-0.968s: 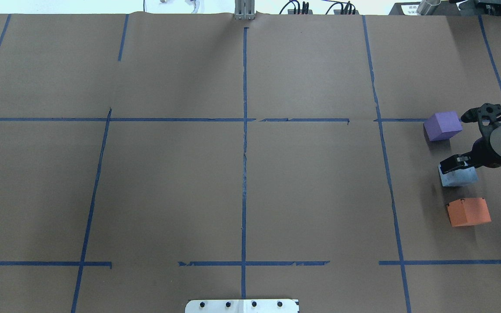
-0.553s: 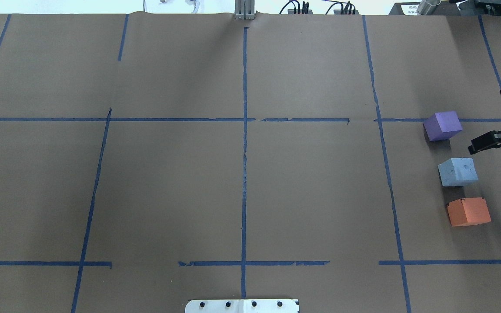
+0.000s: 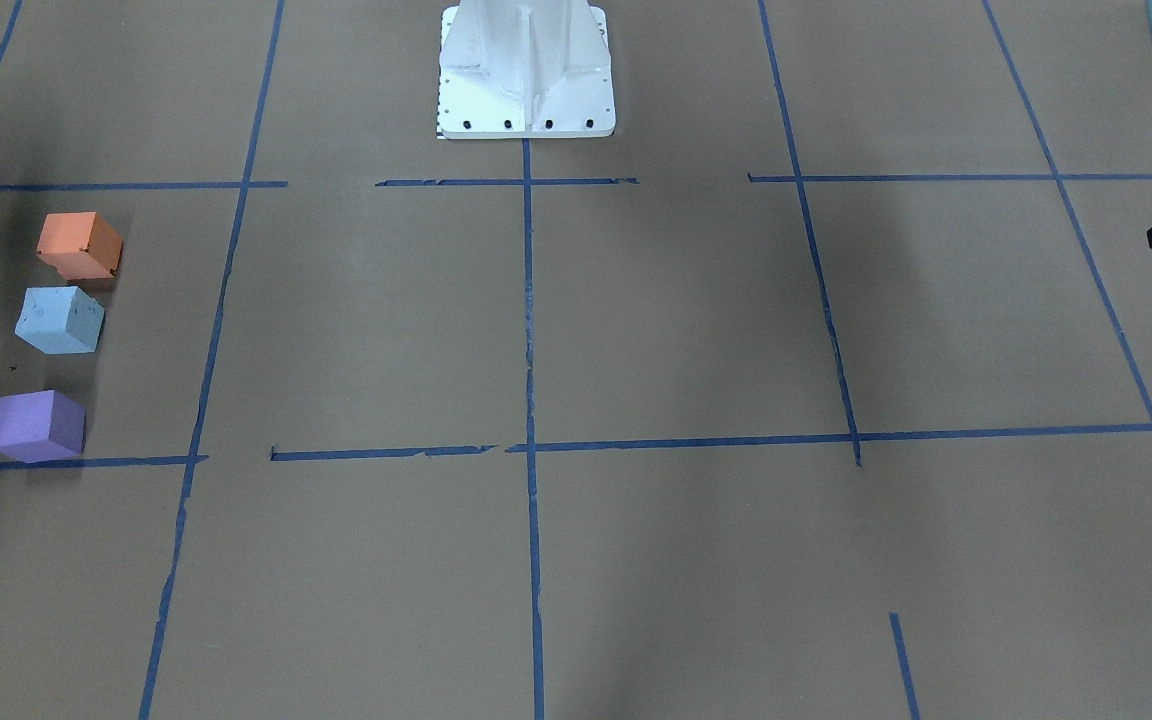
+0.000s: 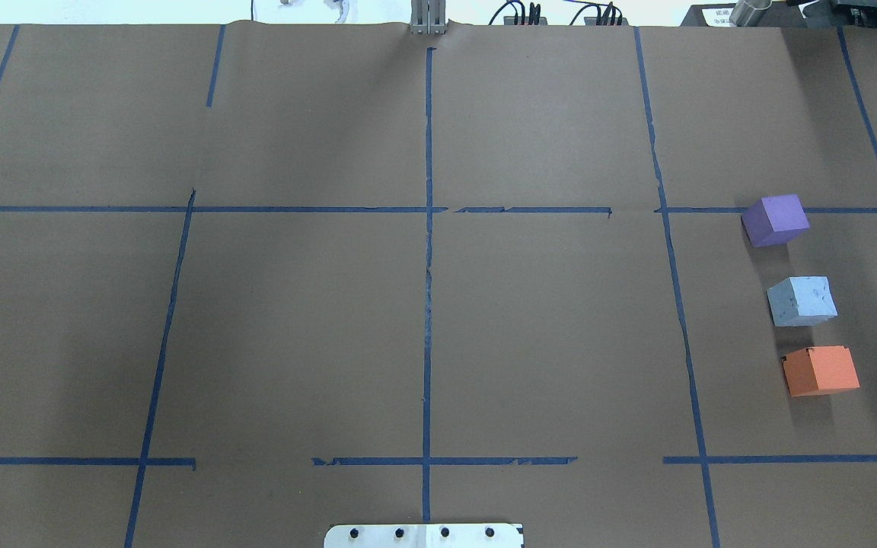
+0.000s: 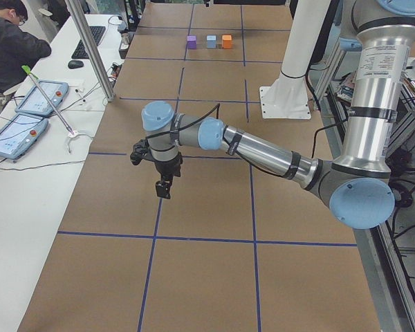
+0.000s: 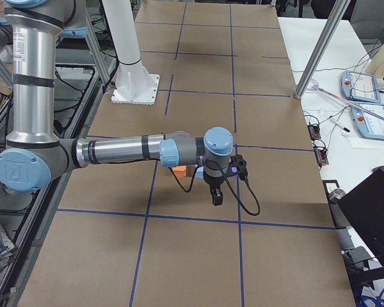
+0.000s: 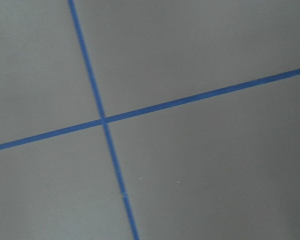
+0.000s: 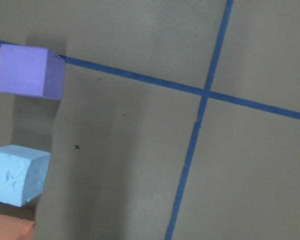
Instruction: Place blue block between orange and purple blocks
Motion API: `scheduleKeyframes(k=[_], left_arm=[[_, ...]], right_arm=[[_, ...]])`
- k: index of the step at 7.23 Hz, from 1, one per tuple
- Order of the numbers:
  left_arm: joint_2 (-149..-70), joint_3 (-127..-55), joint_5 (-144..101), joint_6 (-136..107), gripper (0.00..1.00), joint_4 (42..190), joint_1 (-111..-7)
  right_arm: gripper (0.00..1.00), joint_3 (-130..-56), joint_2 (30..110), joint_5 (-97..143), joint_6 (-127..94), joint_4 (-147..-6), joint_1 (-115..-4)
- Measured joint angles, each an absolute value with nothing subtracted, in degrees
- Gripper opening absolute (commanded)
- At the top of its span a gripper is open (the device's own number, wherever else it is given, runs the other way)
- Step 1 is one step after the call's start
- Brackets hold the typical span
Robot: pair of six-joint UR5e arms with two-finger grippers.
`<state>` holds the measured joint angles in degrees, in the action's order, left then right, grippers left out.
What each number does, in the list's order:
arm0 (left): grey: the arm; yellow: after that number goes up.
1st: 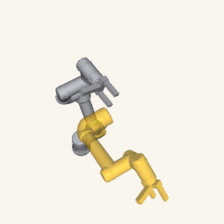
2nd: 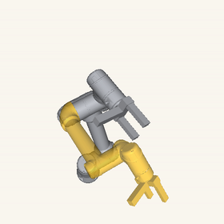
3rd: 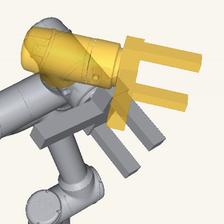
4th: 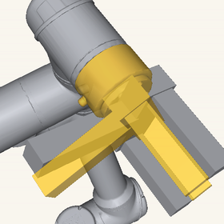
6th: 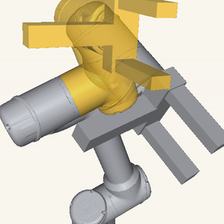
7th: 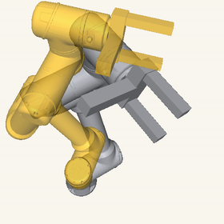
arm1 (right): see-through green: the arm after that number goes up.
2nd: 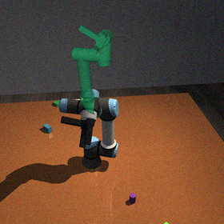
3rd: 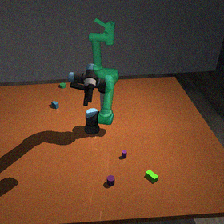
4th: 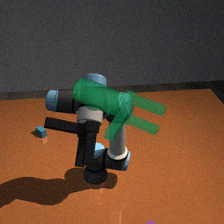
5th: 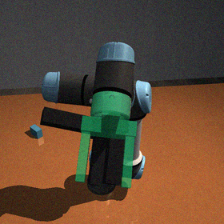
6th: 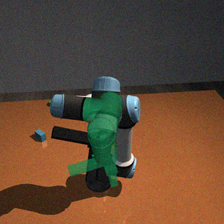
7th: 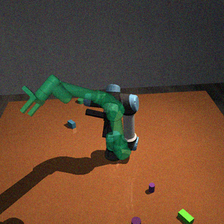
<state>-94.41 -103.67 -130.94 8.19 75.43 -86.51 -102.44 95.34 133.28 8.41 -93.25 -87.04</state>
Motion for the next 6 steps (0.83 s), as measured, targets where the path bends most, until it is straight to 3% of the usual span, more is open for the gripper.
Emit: scheduleKeyframes(k=[4,6], left_arm=[[-84.2,-105.5,-131.0,11.0,1.00,77.5,-91.3],[-82.9,-105.5,-131.0,11.0,1.00,79.3,-91.4]], right_arm=[[1.00,-102.8,95.1,133.1,9.8,-97.9,-88.7],[1.00,-102.9,94.9,133.1,9.5,-97.5,-87.8]])
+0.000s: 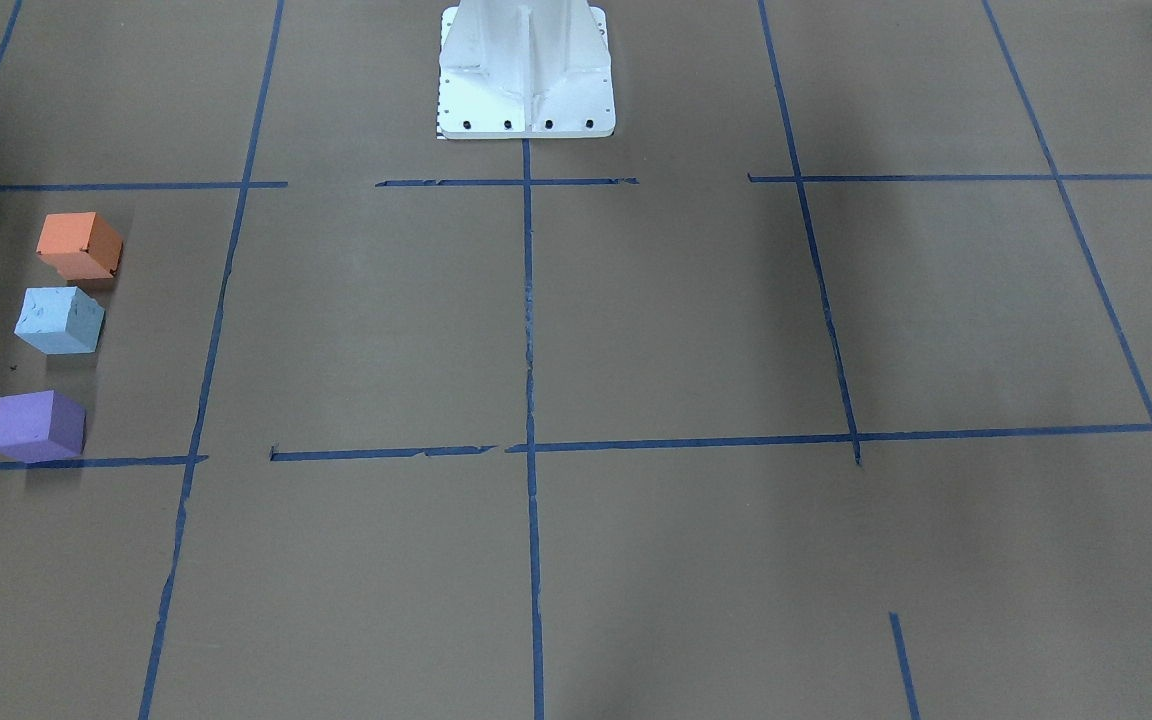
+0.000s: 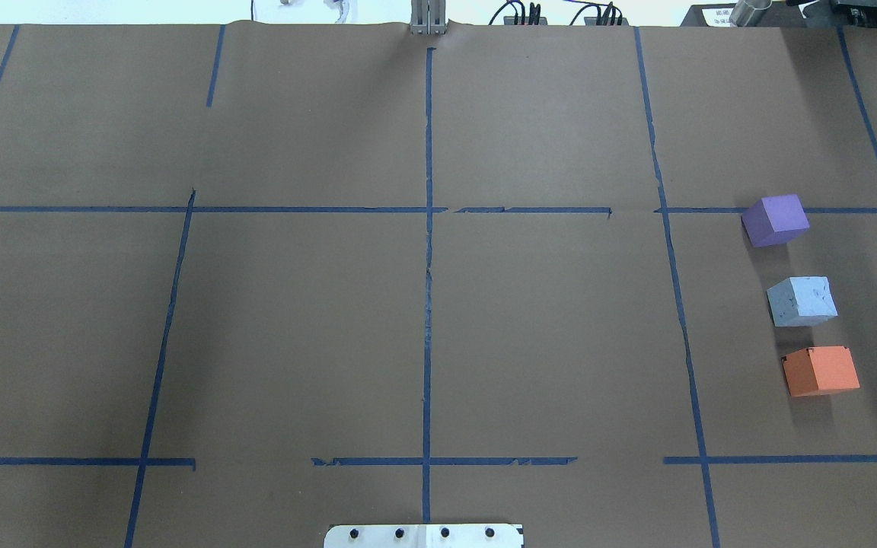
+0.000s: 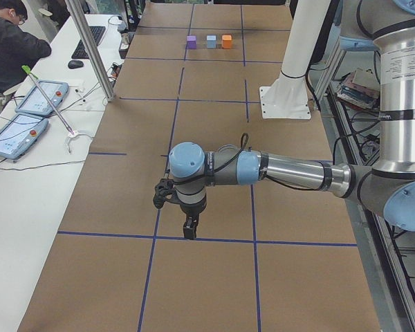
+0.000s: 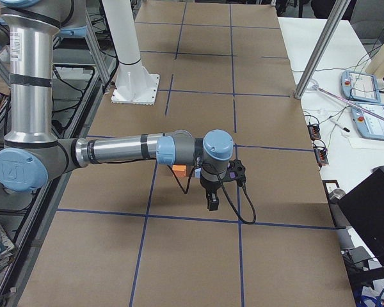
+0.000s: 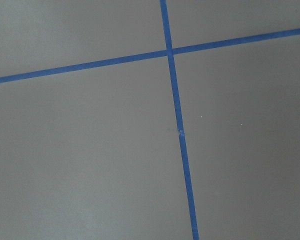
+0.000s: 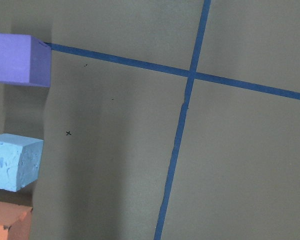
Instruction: Place blue block between orange and purple blocks
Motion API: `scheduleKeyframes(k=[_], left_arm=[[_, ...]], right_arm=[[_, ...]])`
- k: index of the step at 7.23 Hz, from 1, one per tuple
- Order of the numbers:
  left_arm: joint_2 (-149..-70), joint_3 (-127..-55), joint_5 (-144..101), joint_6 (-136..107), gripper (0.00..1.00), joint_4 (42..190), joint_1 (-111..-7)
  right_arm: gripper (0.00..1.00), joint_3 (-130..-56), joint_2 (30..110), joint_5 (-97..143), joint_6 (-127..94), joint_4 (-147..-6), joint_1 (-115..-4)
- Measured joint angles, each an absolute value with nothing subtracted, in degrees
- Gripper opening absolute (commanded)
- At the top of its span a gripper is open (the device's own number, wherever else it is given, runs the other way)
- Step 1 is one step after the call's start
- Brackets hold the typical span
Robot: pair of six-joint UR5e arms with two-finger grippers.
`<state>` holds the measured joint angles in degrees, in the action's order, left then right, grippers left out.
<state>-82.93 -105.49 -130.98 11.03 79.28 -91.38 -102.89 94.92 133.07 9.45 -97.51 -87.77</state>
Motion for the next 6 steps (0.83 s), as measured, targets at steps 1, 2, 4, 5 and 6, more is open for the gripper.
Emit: scheduleKeyframes(k=[1,2,4,5,6], left_arm=[[-82.8,-105.4,-130.9,11.1,1.00,79.5,-91.3],[-82.7,-105.3,-130.7,11.1,1.00,79.5,-91.2],[-82.7,-105.3,-130.6,11.1,1.00,79.5,-91.1],[-82.7,-105.3,-130.7,11.1,1.00,79.6,-91.0],[-82.7,-105.3,-130.8,11.1,1.00,79.7,-91.0]], right_arm=[[1.00,-102.9,94.9,133.1,9.4,-97.0,-87.6],[1.00,-102.9,94.9,133.1,9.5,-96.7,-87.5],[1.00,-102.8,94.9,133.0,9.5,-96.5,-87.5],[1.00,-102.8,94.9,133.0,9.6,-96.4,-87.5],[1.00,-102.8,95.0,133.0,9.6,-96.1,-87.5]])
